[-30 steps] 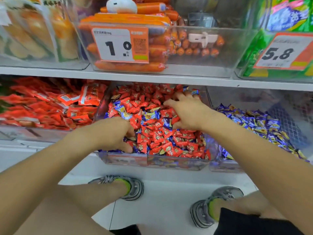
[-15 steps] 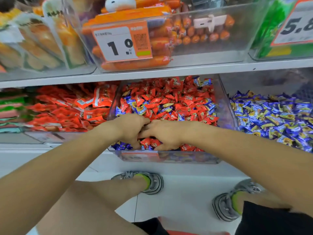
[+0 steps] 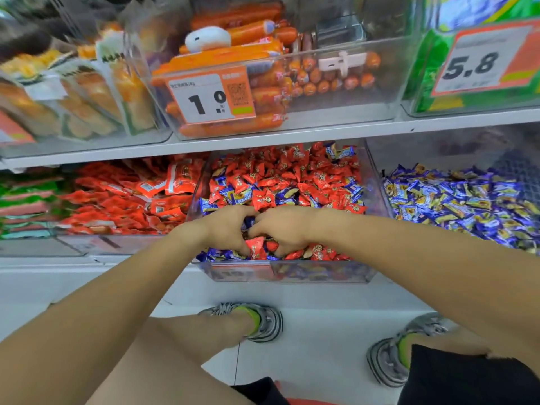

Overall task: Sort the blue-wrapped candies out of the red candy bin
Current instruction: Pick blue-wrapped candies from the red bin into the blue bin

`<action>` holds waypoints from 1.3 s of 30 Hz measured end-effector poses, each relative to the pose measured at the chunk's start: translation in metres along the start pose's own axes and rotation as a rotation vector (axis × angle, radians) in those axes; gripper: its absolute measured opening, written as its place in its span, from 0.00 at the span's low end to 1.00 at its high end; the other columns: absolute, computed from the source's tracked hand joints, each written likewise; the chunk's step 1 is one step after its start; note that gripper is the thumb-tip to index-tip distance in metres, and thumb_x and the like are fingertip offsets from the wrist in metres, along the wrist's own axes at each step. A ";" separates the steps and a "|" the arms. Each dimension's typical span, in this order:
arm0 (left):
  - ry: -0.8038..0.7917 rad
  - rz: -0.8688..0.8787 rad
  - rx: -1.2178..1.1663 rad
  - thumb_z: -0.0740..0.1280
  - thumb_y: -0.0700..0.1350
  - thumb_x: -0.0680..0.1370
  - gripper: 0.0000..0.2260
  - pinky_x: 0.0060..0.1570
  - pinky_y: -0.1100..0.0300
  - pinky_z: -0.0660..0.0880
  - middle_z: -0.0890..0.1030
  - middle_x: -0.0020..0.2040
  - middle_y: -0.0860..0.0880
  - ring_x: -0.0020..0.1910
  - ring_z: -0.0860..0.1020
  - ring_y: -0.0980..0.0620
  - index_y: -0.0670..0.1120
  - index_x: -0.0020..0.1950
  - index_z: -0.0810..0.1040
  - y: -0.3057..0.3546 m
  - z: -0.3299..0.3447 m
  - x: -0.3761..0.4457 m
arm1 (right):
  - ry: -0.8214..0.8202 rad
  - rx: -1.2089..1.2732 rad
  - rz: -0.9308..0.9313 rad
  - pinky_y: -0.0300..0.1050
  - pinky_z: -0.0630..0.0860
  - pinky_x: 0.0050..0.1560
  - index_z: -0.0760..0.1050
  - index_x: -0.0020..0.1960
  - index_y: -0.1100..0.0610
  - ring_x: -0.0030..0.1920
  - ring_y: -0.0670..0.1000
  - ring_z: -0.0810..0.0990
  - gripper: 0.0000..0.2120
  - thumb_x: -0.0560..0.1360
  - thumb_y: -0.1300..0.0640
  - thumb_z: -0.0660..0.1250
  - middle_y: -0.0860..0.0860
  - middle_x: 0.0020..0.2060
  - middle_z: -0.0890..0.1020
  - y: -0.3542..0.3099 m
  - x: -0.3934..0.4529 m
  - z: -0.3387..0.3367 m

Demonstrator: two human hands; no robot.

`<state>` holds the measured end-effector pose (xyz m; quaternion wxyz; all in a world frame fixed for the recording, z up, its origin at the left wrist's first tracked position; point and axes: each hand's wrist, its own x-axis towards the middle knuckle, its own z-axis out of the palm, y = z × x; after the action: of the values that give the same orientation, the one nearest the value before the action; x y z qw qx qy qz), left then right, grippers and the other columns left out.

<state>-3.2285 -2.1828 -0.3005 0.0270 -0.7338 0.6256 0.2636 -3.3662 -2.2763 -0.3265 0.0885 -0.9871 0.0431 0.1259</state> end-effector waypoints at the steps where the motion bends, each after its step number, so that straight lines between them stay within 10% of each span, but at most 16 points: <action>1: 0.006 0.010 -0.009 0.79 0.40 0.65 0.31 0.36 0.61 0.74 0.79 0.47 0.49 0.40 0.77 0.52 0.46 0.66 0.72 0.005 -0.001 -0.004 | -0.007 0.024 0.010 0.53 0.78 0.46 0.75 0.58 0.49 0.49 0.57 0.78 0.20 0.68 0.53 0.75 0.52 0.49 0.79 0.003 -0.004 -0.001; 9: 0.020 0.097 -0.260 0.73 0.44 0.74 0.31 0.26 0.72 0.66 0.76 0.36 0.52 0.24 0.73 0.63 0.48 0.73 0.63 0.033 0.001 0.006 | 0.126 0.076 0.126 0.52 0.76 0.48 0.78 0.43 0.47 0.47 0.53 0.78 0.07 0.68 0.56 0.73 0.48 0.45 0.80 0.038 -0.063 -0.021; 14: 0.073 0.197 -0.190 0.73 0.52 0.74 0.30 0.36 0.78 0.66 0.75 0.57 0.51 0.44 0.74 0.64 0.49 0.73 0.67 0.056 -0.004 0.014 | 0.208 0.250 0.237 0.49 0.76 0.55 0.82 0.48 0.45 0.52 0.47 0.79 0.14 0.65 0.48 0.80 0.43 0.51 0.81 0.055 -0.101 -0.026; 24: 0.247 0.173 -0.226 0.69 0.46 0.79 0.05 0.48 0.55 0.79 0.82 0.49 0.53 0.39 0.80 0.60 0.51 0.54 0.82 0.034 -0.009 0.009 | 0.431 0.298 0.349 0.37 0.62 0.44 0.74 0.64 0.49 0.38 0.29 0.71 0.19 0.75 0.52 0.73 0.40 0.45 0.74 0.053 -0.120 -0.026; 28: 0.320 0.155 -0.442 0.68 0.46 0.80 0.05 0.43 0.48 0.81 0.81 0.46 0.47 0.36 0.83 0.54 0.51 0.53 0.82 0.027 -0.008 0.002 | 0.438 0.290 0.367 0.43 0.67 0.41 0.72 0.66 0.47 0.33 0.40 0.74 0.17 0.79 0.47 0.67 0.47 0.42 0.81 0.045 -0.122 -0.028; 33: 0.380 0.067 -0.578 0.62 0.51 0.82 0.10 0.29 0.65 0.71 0.77 0.30 0.49 0.24 0.71 0.59 0.48 0.55 0.79 0.026 0.003 -0.002 | 0.404 0.224 0.391 0.55 0.70 0.64 0.75 0.65 0.48 0.61 0.52 0.72 0.23 0.78 0.37 0.59 0.50 0.56 0.79 0.044 -0.115 -0.022; 39: 0.301 0.061 -1.074 0.62 0.50 0.81 0.11 0.45 0.54 0.79 0.80 0.44 0.42 0.41 0.84 0.42 0.43 0.53 0.73 0.030 0.014 0.001 | 0.623 0.389 0.453 0.40 0.71 0.56 0.71 0.68 0.51 0.49 0.38 0.74 0.19 0.78 0.61 0.67 0.46 0.55 0.77 0.043 -0.117 -0.019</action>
<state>-3.2611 -2.1847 -0.3039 -0.4478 -0.6556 0.4214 0.4382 -3.4791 -2.3140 -0.2859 0.2260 -0.9086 0.3062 -0.1722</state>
